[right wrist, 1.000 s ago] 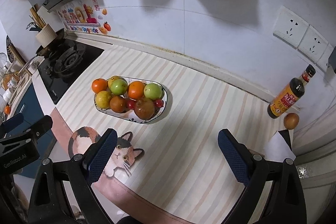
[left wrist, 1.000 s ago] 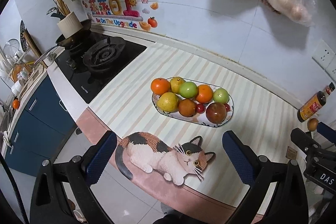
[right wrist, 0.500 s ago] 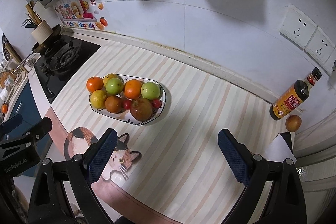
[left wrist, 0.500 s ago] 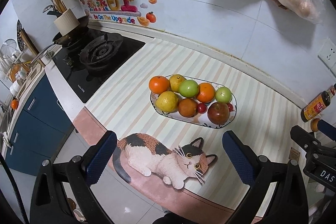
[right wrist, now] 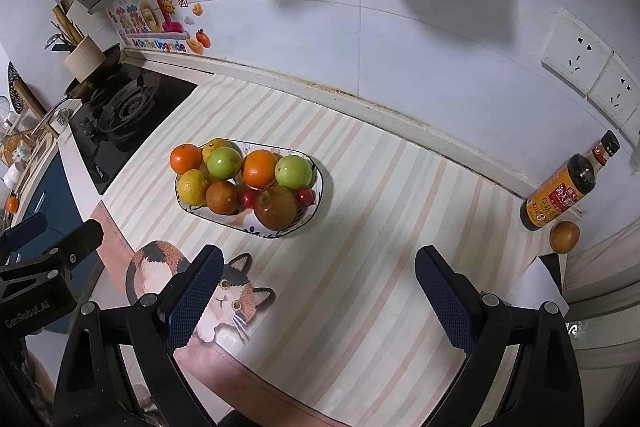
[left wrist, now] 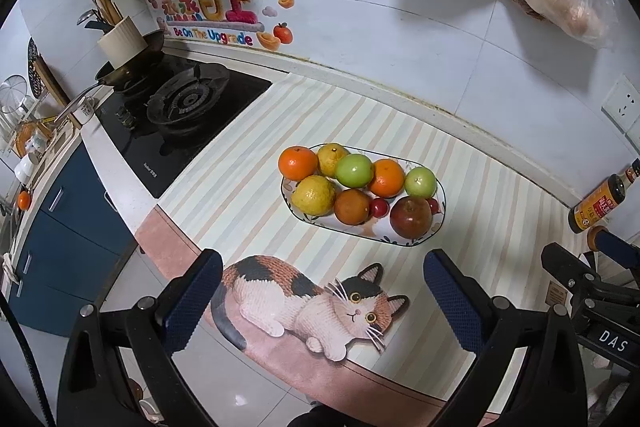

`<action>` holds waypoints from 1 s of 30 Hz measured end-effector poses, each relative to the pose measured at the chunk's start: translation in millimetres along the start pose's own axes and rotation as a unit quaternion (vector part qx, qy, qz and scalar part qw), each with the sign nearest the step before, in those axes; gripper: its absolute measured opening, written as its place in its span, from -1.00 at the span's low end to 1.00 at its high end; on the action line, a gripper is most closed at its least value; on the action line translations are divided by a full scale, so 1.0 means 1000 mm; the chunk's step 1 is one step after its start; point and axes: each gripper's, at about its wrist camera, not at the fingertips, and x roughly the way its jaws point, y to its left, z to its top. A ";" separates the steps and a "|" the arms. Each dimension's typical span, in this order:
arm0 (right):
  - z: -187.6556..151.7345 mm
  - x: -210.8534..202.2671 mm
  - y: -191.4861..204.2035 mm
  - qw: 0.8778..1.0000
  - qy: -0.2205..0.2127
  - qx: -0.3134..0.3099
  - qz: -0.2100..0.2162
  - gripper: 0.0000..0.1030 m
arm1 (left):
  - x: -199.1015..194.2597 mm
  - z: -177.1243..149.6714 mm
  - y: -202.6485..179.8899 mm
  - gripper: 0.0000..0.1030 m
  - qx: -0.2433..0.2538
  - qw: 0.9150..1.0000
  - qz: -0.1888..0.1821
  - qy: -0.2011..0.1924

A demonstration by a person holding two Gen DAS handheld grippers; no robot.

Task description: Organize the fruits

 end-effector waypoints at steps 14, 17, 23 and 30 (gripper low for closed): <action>0.001 -0.006 0.004 1.000 -0.001 -0.001 0.002 0.92 | -0.002 -0.002 -0.002 1.00 0.002 1.000 0.000 -0.001; 0.000 -0.006 0.003 1.000 0.000 -0.002 0.003 0.92 | -0.002 -0.002 -0.002 1.00 0.002 1.000 -0.002 0.000; -0.001 -0.008 0.002 1.000 0.002 -0.001 0.006 0.92 | -0.004 -0.008 -0.001 1.00 0.003 1.000 -0.006 0.004; -0.003 -0.010 0.001 1.000 0.003 -0.003 0.007 0.92 | -0.008 -0.011 -0.001 1.00 0.006 1.000 -0.008 0.005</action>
